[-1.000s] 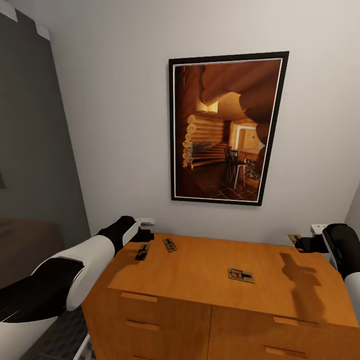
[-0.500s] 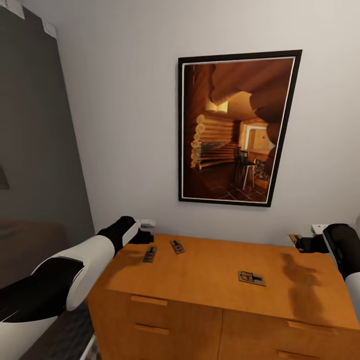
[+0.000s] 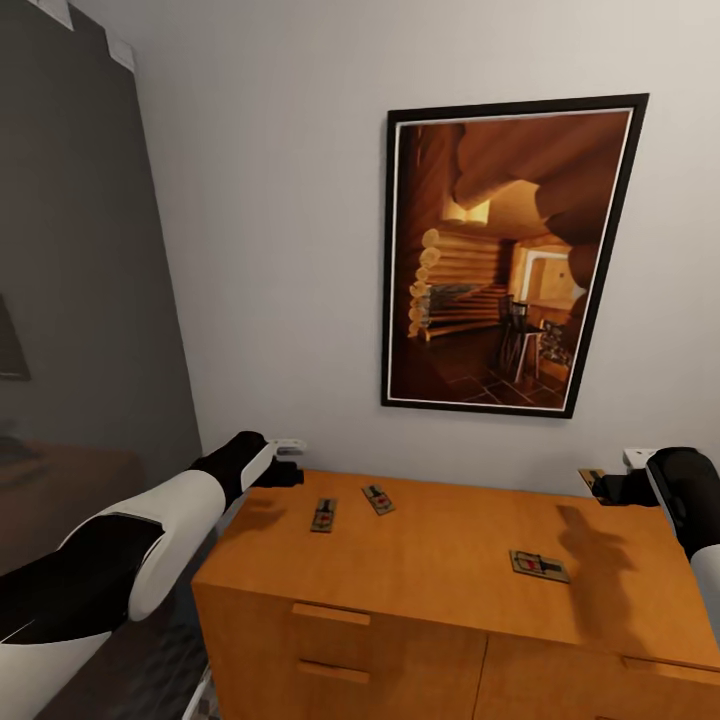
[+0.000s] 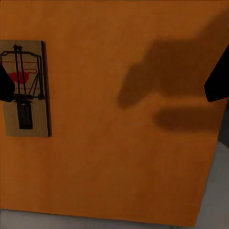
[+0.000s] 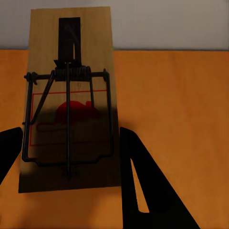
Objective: Take the four mousetraps from the cabinet in the bathroom and place them on the bathroom floor. Make sure all four end up on the same floor surface, and ensure that at least two of them are either under or directly next to the same bathroom sink.
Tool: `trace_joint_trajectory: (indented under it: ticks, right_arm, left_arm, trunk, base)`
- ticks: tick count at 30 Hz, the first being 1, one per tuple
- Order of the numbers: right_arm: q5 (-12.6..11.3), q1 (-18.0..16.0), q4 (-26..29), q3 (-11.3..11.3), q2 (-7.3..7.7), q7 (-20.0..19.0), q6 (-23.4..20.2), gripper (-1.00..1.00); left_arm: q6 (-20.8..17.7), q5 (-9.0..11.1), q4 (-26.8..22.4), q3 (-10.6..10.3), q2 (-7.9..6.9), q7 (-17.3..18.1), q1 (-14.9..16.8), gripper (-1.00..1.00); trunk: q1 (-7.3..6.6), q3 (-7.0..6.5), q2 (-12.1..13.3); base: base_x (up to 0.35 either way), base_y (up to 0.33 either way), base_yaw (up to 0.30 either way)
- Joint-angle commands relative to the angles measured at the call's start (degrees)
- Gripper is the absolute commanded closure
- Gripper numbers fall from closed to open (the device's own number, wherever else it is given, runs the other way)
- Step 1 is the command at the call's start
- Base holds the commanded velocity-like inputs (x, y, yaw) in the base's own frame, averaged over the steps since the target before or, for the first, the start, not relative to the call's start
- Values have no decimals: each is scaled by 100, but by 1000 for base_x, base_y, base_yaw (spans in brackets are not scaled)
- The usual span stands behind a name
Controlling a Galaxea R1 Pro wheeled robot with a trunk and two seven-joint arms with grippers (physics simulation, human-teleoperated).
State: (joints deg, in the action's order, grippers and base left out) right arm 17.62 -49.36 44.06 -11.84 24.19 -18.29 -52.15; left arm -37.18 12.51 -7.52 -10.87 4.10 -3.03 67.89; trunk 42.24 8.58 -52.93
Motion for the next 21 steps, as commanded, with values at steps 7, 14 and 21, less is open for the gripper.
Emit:
trace_joint_trajectory:
  ticks: [7, 14, 21]
  right_arm:
    - [49, -4, 6, -12, -2, -34, -16, 100]
    - [49, -4, 6, -12, -2, -34, -14, 100]
    - [49, -4, 6, -12, -2, -34, -15, 100]
  left_arm:
    - [126, 59, -7, -45, 15, -38, 2, -100]
    - [160, 59, -12, -45, 27, -40, 1, -100]
    - [166, 59, -10, -39, 29, -40, 2, -100]
  trunk:
    - [1, 9, -7]
    - [1, 9, -7]
    - [1, 9, -7]
  base:
    - [4, 11, 0]
    - [1, 2, 0]
    - [0, 0, 0]
